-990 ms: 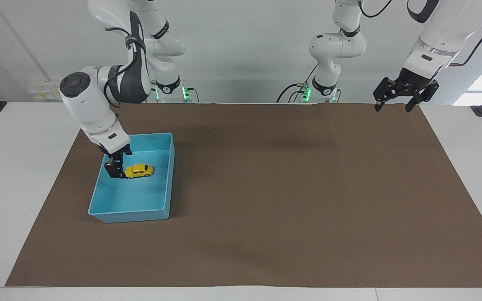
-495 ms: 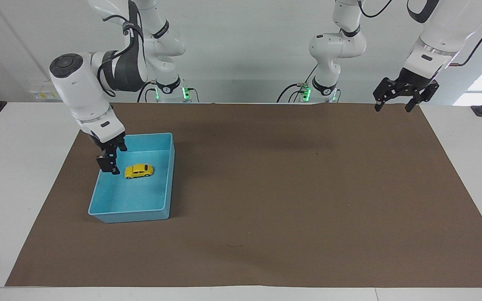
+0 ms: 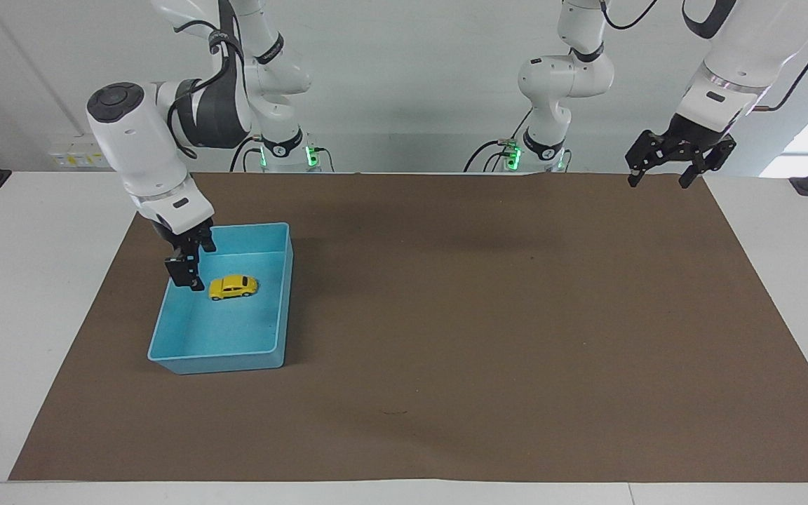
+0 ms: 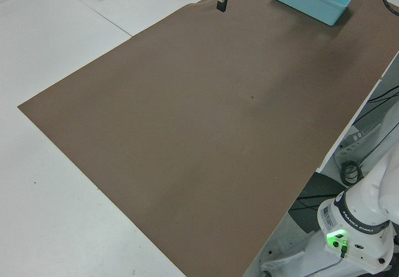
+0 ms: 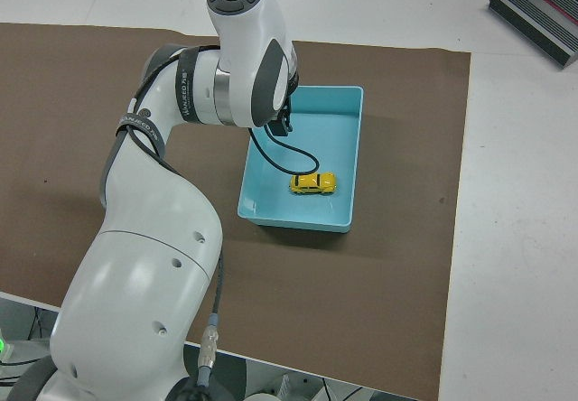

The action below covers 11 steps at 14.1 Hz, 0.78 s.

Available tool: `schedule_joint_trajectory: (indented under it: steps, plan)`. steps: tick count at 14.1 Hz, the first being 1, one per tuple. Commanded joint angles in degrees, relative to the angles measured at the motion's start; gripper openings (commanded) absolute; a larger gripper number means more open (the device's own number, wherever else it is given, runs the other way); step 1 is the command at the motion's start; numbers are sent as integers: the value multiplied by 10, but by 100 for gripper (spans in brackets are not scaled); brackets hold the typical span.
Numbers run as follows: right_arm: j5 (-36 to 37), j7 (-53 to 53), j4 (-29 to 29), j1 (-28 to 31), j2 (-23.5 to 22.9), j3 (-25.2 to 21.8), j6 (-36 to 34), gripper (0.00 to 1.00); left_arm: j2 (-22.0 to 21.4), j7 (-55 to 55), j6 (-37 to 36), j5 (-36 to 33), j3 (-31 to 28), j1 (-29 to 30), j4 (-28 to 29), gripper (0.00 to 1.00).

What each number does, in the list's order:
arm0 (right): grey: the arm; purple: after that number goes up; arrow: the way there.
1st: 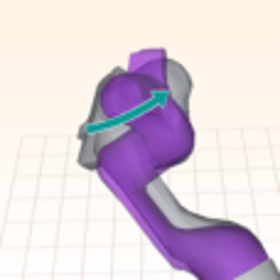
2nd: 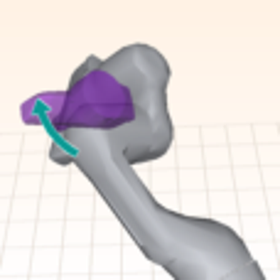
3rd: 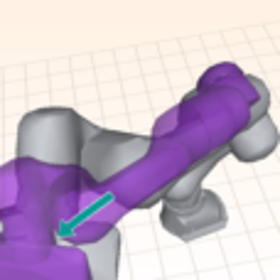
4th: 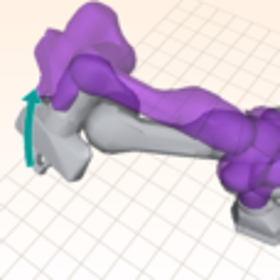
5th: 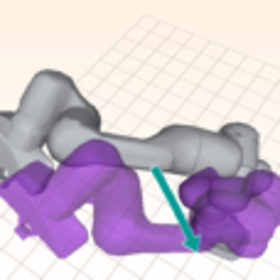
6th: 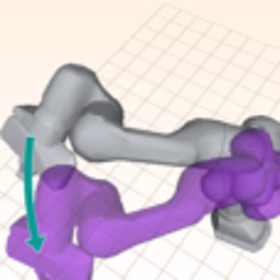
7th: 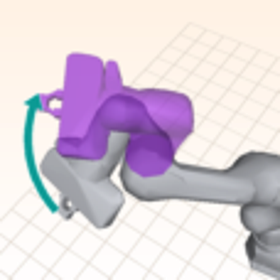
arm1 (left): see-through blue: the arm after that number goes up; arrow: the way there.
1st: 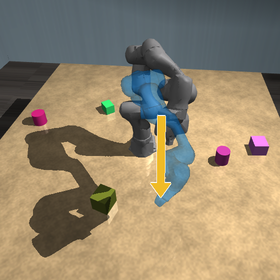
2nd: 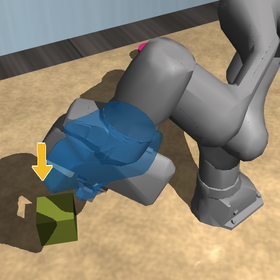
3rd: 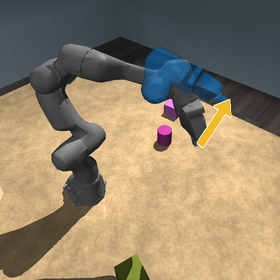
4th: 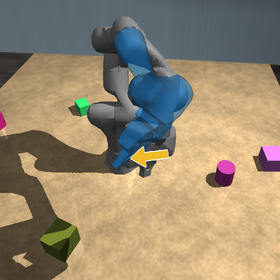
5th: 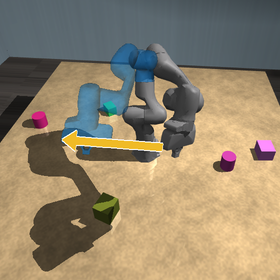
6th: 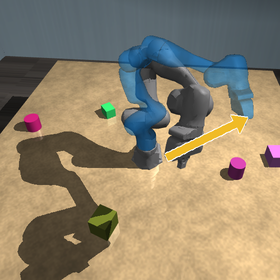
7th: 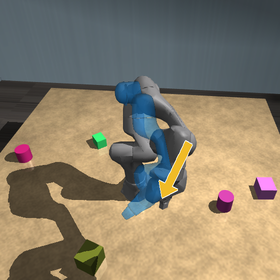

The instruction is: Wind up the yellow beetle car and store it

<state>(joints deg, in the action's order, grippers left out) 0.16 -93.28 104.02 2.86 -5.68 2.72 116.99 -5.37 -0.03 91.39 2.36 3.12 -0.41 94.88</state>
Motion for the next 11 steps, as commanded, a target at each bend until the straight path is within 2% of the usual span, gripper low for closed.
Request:
schedule_joint_trajectory:
  steps: [1,3,11]
  plan:
    - [-2,-7,-4,-3,17,5,-12,100,-4,-3,-8,9,1,5,2,100]
    - [6,-5,-3,-14,41,0,-28,100,-4,-3,-7,9,0,5,2,100]
    - [-7,6,-5,-7,61,-16,-41,100,-4,-3,-7,9,0,5,2,100]
